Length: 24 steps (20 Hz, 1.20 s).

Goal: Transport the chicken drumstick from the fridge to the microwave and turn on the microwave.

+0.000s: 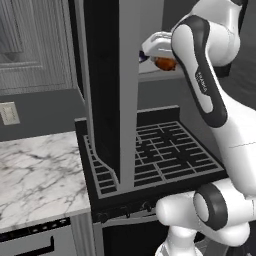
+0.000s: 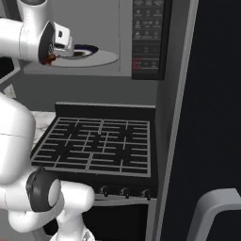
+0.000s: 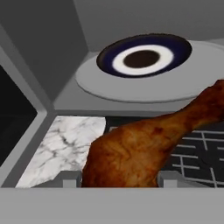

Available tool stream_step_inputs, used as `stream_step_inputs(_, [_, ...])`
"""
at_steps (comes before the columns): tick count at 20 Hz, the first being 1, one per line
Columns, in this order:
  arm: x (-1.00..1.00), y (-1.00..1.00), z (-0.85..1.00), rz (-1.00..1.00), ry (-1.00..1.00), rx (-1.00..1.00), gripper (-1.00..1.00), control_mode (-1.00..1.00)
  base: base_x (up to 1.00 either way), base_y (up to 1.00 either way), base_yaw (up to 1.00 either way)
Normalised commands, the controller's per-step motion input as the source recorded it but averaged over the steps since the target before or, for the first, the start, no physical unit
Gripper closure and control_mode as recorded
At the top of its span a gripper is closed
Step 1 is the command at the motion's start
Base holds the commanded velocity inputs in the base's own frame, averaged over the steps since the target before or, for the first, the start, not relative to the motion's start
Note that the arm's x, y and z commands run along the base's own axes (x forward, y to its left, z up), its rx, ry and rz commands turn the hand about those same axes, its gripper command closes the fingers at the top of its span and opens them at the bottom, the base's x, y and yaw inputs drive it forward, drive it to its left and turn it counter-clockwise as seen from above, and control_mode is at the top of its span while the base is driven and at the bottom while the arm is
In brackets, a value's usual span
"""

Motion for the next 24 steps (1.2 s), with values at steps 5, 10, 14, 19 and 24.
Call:
stream_step_inputs(5, [0.52,0.21,0.00,0.00,0.00,-0.03,1.00,-1.00,0.00,0.00,0.00])
stream_step_inputs(10, [0.55,0.10,0.00,0.00,0.00,-0.03,1.00,-1.00,0.00,0.00,0.00])
stream_step_inputs(14, [0.54,0.04,0.00,0.00,0.00,-0.02,1.00,-1.00,0.00,0.00,0.00])
stream_step_inputs(19, [0.54,0.04,0.00,0.00,0.01,-0.02,1.00,-1.00,0.00,0.00,0.00])
stream_step_inputs(24, [0.55,0.06,0.00,0.00,0.02,-0.02,1.00,-1.00,0.00,0.00,0.00])
